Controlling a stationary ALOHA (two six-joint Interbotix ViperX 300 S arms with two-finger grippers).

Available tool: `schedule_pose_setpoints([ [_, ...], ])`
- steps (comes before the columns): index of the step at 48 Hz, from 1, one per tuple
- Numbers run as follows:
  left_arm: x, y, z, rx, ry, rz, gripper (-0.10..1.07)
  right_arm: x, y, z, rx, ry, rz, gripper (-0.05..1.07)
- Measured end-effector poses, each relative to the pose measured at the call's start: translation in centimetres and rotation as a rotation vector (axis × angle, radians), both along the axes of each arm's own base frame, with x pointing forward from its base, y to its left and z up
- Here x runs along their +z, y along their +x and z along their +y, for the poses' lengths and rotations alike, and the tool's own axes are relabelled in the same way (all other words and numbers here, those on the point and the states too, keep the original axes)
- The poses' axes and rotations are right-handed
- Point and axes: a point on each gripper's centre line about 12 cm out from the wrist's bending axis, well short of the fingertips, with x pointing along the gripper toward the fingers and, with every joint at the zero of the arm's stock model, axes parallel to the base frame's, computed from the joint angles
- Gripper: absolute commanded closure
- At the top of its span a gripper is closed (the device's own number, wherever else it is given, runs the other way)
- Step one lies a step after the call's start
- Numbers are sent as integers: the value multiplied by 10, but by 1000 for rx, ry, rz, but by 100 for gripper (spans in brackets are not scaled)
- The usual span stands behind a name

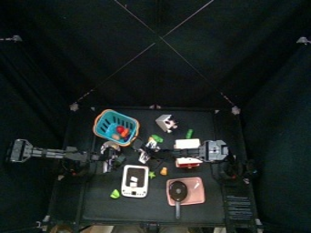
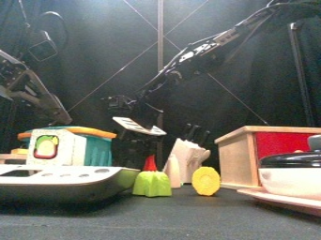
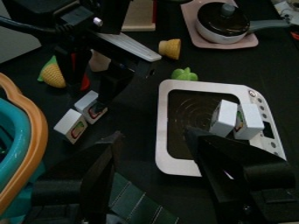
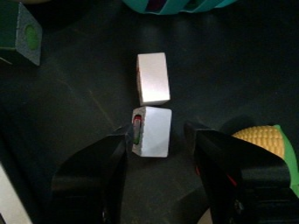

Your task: Place sushi piece above stove

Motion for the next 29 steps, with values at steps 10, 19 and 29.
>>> schedule_pose_setpoints([
  [10,0,0,0,0,0,2,5,0,0,2,-1,5,1,17],
  [19,0,0,0,0,0,2,5,0,0,2,-2,6,0,15],
  [29,0,0,0,0,0,0,5,0,0,4,3,6,1,1],
])
